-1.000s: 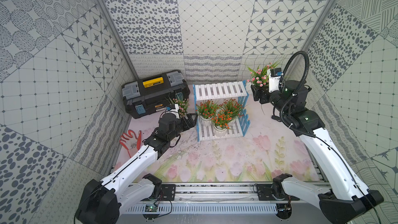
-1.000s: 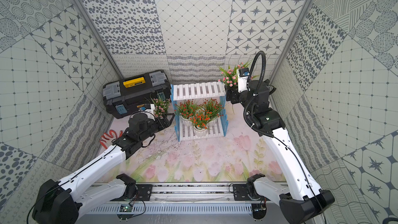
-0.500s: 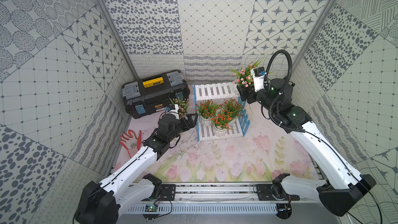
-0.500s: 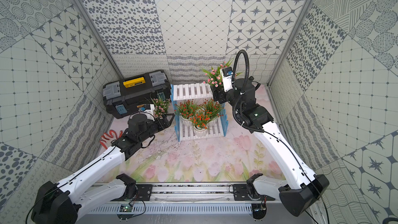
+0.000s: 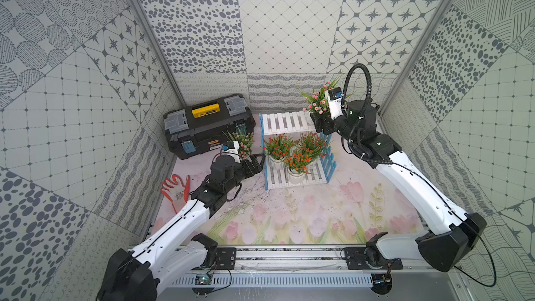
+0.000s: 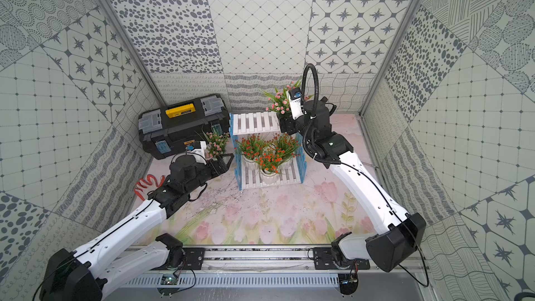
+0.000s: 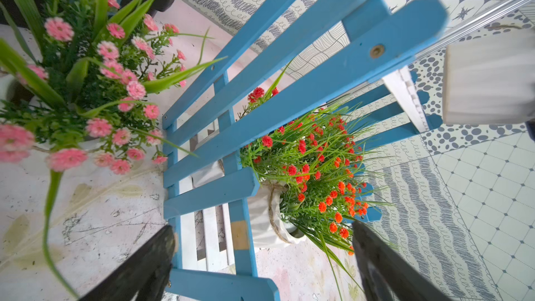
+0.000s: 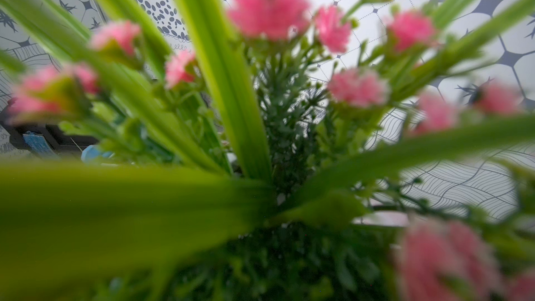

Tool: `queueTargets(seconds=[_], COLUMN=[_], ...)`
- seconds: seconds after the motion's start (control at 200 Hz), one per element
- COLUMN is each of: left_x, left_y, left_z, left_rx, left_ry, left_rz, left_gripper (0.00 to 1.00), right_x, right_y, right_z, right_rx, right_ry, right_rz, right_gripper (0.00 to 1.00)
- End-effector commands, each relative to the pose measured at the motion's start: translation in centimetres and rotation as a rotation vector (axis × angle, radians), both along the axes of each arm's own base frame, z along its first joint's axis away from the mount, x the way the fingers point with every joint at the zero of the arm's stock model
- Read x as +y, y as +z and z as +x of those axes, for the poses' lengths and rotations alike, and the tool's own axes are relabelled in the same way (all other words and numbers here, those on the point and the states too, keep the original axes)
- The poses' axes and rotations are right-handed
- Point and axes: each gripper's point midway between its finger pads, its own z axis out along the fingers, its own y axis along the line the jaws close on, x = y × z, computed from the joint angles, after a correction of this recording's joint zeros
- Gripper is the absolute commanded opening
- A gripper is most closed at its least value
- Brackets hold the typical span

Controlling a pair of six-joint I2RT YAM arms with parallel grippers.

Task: Place the baby's breath potted plants on the rack by color
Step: Place the baby's breath potted plant on the rack.

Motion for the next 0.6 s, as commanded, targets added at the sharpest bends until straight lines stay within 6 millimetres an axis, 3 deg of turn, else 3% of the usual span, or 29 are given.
queueTargets(seconds=[0.0, 0.35, 0.595], left_x=[-0.2, -0.2, -0.3], left_y=[1.0, 1.0, 1.1], left_z=[0.1, 0.0, 0.1], left_rx=[-0.043, -0.047, -0.050], left_ry=[-0.004, -0.006, -0.009], left_rz=[-0.020, -0.021, -0.011], left_gripper=[0.96, 0.96, 0.96], right_x=[0.1, 1.1, 0.9], right_y=[6.3, 5.8, 5.9], right_z=[0.5, 2.6, 2.9], right_rx=[-0.195, -0.176, -0.118], right_ry=[-0.010, -0.016, -0.030], right_rz=[0.076, 0.062, 0.039], right_gripper=[0.73, 0.73, 0.73])
